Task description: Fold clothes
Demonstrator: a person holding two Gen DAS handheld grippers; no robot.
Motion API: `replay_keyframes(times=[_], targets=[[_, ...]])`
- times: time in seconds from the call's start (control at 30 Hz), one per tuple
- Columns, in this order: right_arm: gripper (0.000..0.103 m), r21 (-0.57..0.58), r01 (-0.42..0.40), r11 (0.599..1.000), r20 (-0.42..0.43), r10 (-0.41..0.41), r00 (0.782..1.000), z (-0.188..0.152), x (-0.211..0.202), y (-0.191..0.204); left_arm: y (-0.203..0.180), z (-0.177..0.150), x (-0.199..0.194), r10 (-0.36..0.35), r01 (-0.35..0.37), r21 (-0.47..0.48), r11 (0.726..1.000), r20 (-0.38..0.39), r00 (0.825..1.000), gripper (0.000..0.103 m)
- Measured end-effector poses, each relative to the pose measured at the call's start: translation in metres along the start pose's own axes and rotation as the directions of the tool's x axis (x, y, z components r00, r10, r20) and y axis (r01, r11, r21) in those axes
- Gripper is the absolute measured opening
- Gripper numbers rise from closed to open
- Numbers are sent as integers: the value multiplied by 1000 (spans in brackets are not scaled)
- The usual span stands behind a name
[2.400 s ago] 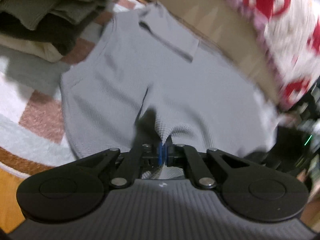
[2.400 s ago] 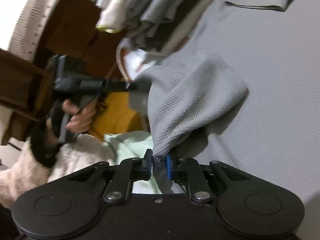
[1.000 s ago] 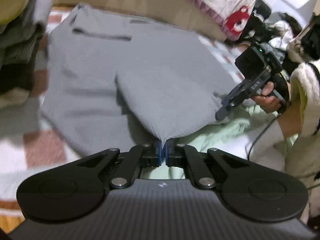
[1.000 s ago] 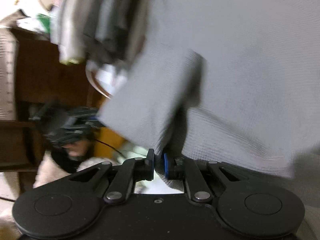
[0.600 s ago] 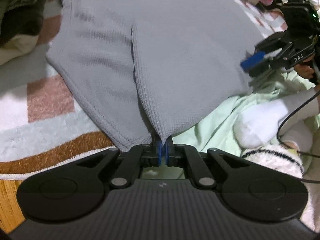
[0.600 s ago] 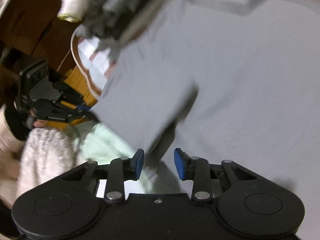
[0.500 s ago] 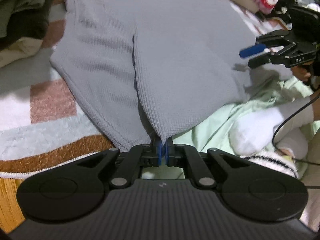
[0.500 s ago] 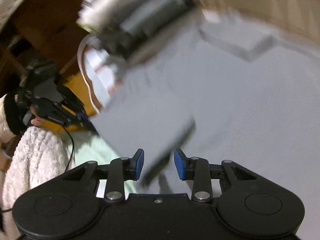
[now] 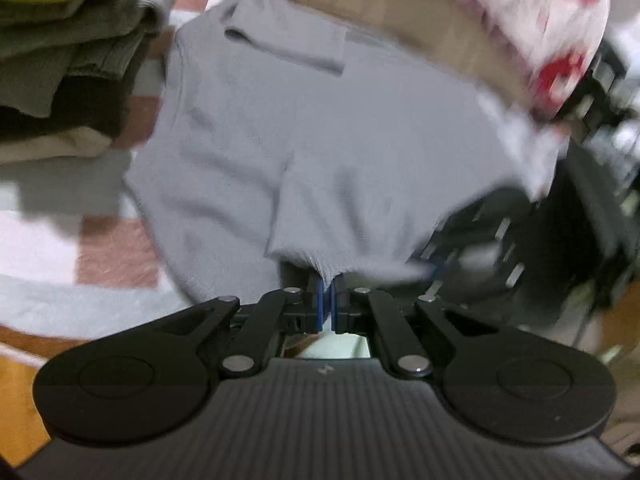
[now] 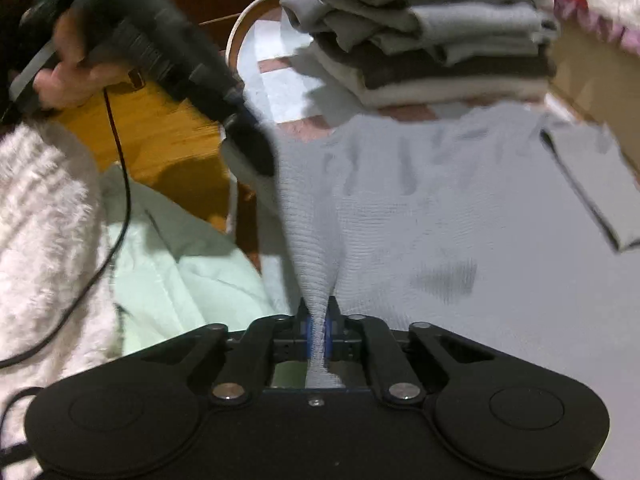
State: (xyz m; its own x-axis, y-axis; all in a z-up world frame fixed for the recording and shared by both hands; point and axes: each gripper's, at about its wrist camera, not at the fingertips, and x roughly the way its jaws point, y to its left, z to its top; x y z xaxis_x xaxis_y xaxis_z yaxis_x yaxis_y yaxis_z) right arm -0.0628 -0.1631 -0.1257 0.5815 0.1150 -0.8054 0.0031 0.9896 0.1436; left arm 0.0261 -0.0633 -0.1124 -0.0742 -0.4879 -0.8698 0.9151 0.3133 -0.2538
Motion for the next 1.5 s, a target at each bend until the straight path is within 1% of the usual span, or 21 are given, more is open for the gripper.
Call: replay_keyframes(times=[0.03,0.07,0.13,0.2,0.23,0.27,0.33,0.4,0.5,0.57,0.63,0.67,0.7,0.8,0.9,1.0,1.07,1.23,1.37,1.47,1.5], targets=[[8,32,-17,999,7,17,1000,3,-2,-7,-17,-4,-1,99,-98,101,990,2,995,21],[8,65,-35,997,14,34,999,6,-3,-13,-33,-9,-3,183,-186,215,959,33,983,37],[8,127,-75,989,25,72,997,10,-6,-27,-58,-18,-7,278,-313,366,876,147,949,50],[8,164,-104,981,22,102,995,12,-5,-38,-74,-24,-15,240,-347,452,822,278,930,52],[8,176,-116,978,22,114,993,12,-4,-40,-81,-26,-18,206,-360,489,794,340,917,58],[8,191,-129,973,23,127,992,13,-4,-43,-85,-26,-19,169,-348,513,785,363,916,67],[8,219,-155,963,25,153,988,13,-3,-49,-90,-23,-13,102,-299,557,775,356,929,72],[8,241,-182,953,30,180,983,13,-5,-55,-93,-17,-1,63,-244,603,760,304,950,72],[8,250,-225,942,52,219,974,13,-13,-62,-95,-7,25,89,-233,627,743,253,963,67],[9,272,-233,933,72,222,972,12,-18,-68,-89,3,38,118,-220,612,760,204,972,9],[13,303,-215,928,87,198,976,9,-21,-77,-82,16,43,138,-209,558,803,167,976,9],[21,327,-190,926,91,169,981,7,-23,-81,-79,25,43,140,-210,518,829,172,975,9],[34,349,-165,923,97,140,985,4,-28,-85,-76,36,42,143,-215,477,852,183,973,9],[44,398,-37,917,135,-18,991,-14,-64,-88,-71,66,43,164,-238,347,907,230,959,9],[47,443,156,883,139,-239,961,-54,-124,-88,-64,75,47,165,-236,255,938,273,948,9],[47,433,298,850,72,-363,929,-112,-175,-90,-58,76,51,163,-227,192,955,300,940,9],[47,461,369,807,9,-420,907,-156,-198,-92,-55,75,53,162,-220,163,962,310,937,9],[47,662,350,663,-22,-450,893,-241,-229,-82,-48,71,59,159,-199,89,976,335,929,9],[49,606,360,709,-24,-436,900,-249,-225,-55,-42,73,66,158,-185,47,982,342,926,9],[69,611,294,735,-3,-369,930,-244,-209,-44,-39,79,75,157,-178,33,984,334,929,9],[69,614,268,742,5,-343,939,-243,-204,-40,-38,81,78,156,-175,28,984,331,930,9]])
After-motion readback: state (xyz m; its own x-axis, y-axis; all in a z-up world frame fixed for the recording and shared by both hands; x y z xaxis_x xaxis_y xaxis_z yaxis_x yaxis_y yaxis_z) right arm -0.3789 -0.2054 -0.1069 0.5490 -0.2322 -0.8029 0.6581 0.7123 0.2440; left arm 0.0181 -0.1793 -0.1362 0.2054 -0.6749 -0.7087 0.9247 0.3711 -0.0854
